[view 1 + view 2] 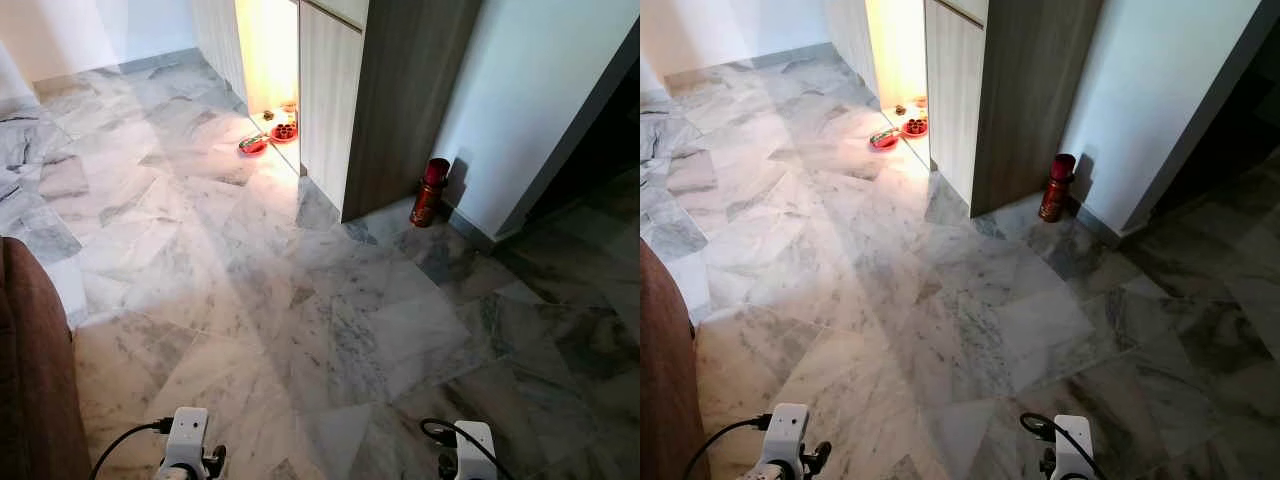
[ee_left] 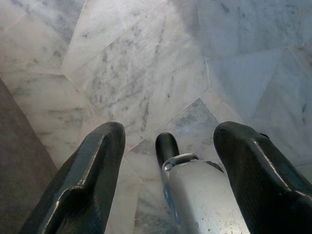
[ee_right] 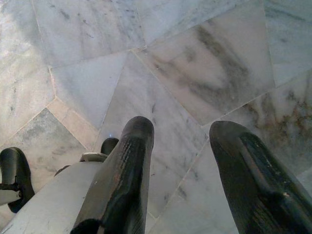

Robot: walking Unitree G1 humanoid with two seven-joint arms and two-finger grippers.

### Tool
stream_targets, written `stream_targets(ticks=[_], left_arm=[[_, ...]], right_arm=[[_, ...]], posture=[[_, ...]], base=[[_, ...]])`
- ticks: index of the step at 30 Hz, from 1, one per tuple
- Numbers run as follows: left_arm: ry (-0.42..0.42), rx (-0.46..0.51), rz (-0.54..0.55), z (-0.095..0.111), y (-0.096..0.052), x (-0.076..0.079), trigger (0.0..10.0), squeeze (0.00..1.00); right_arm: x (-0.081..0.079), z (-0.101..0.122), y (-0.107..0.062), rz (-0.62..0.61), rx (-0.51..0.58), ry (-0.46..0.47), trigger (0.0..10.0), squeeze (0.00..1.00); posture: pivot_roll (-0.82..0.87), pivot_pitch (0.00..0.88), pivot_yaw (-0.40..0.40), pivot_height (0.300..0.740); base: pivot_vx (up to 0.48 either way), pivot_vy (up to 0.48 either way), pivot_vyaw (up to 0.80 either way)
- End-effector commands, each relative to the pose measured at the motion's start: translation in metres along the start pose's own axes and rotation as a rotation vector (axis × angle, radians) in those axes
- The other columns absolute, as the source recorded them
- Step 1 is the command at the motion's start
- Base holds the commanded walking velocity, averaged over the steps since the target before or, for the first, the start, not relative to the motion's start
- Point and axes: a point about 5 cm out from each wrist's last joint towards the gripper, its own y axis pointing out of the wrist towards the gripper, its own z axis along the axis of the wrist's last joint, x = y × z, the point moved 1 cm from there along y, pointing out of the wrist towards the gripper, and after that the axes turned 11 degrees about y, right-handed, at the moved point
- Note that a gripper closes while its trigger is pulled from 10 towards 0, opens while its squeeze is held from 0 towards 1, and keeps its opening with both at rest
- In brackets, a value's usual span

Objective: Move the pillow to the sofa from floor

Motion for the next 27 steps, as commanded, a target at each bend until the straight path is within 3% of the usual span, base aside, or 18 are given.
stream_targets(ticks=[1, 27], left_arm=[[0.040, 0.009, 0.024, 0.0185, 0.0057, -0.0008, 10.0, 0.00], [0.041, 0.008, 0.023, 0.0181, 0.0056, -0.0005, 10.0, 0.00]], right_arm=[[-0.0164, 0.0011, 0.0001, 0.112, -0.011, 0.214, 10.0, 0.00], [-0.0157, 0.0011, 0.0003, 0.106, -0.016, 0.212, 10.0, 0.00]], posture=[[0.01, 0.011, 0.004, 0.740], [0.01, 0.011, 0.005, 0.740]], base=[[0.000, 0.000, 0.00], [0.000, 0.000, 0.00]])
